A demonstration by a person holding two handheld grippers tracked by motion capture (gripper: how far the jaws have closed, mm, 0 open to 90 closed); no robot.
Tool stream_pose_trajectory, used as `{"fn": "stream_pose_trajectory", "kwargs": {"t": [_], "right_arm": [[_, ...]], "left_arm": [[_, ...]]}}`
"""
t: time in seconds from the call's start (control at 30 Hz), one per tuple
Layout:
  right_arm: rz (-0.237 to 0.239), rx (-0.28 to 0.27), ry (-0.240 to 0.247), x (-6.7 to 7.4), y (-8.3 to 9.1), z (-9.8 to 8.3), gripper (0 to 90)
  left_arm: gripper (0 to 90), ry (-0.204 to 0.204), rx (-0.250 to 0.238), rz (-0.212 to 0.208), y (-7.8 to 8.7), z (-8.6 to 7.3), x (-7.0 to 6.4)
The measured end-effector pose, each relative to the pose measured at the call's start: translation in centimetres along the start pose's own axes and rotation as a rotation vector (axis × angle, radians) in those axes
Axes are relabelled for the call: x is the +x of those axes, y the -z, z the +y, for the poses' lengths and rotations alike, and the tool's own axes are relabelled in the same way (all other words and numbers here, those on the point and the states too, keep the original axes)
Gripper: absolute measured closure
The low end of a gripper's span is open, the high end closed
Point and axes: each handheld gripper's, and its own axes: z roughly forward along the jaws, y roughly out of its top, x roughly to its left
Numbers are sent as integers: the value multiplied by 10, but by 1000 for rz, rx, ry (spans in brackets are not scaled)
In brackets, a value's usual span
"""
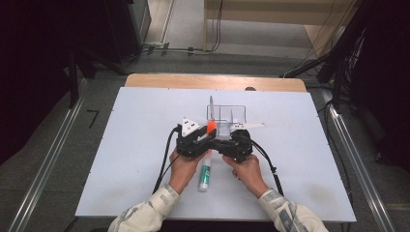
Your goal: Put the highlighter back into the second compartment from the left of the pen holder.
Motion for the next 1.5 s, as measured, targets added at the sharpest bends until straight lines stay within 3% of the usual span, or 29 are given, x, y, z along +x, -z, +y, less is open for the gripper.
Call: {"fn": "stream_pose_trajectory", "kwargs": {"t": [0.27,0.53,1.17,1.5], "right_arm": [[-38,-32,-1,-8,10,3,750],[-69,-66,-1,-14,25,6,750],[-130,-117,26,-19,48,12,750],[-144,-140,29,-22,57,16,750]], "left_arm": [[491,-10,3,5,4,0,3],[405,-12,32,52,2,-5,10],[366,-13,96,130,4,-19,33],[360,-8,114,144,5,-24,39]]}}
